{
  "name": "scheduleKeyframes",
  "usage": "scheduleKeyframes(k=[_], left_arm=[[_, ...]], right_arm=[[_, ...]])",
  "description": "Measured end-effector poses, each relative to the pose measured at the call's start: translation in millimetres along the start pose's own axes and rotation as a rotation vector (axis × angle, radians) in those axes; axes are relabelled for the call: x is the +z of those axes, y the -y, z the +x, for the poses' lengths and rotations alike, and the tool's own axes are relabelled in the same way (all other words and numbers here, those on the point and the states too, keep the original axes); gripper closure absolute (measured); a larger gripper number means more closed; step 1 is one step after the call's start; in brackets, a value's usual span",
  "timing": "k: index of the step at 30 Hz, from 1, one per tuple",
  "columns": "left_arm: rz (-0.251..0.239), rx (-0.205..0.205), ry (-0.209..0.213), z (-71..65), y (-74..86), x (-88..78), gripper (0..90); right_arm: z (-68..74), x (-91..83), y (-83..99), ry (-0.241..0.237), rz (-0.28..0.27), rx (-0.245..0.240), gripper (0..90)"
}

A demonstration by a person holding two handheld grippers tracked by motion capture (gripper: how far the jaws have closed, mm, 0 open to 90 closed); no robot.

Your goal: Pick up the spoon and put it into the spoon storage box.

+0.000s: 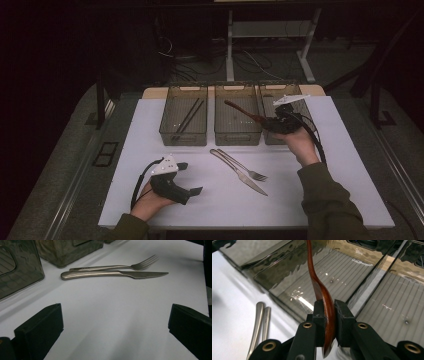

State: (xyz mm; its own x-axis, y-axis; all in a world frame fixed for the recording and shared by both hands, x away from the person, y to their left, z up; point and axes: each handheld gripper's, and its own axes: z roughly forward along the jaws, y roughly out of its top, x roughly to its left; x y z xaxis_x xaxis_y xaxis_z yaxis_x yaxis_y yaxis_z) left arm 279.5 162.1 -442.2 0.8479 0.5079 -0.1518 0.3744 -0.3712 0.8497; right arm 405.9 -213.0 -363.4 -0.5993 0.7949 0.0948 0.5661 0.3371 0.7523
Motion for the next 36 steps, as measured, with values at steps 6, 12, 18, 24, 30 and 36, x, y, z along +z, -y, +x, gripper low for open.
scheduleKeyframes(k=[6,12,18,24,30,36], left_arm=[[0.003,0.001,0.004,-0.8,-0.4,-0.1,0.0],[0.001,0.008,0.009,-1.5,-1.2,-0.1,0.0],[0.001,0.009,0.011,-1.9,-1.1,-0.1,0.0],[0.001,0.009,0.012,-2.7,-1.4,0.0,0.0],[0.004,0.01,0.011,-2.9,-1.2,0.3,0.0],[0.005,0.013,0.009,-3.1,-1.3,-0.1,0.0]], right_arm=[[2.1,18.9,-7.9,0.016,0.022,0.017,79.0],[2.9,32.8,-11.0,0.023,0.025,0.045,78.9],[5.8,43.4,-11.3,0.028,0.046,0.047,78.8],[6.9,46.4,-10.4,0.026,0.049,0.045,71.6],[7.1,41.0,-11.1,0.006,0.017,0.021,64.5],[8.0,28.3,-10.7,-0.009,-0.023,0.017,56.9]])
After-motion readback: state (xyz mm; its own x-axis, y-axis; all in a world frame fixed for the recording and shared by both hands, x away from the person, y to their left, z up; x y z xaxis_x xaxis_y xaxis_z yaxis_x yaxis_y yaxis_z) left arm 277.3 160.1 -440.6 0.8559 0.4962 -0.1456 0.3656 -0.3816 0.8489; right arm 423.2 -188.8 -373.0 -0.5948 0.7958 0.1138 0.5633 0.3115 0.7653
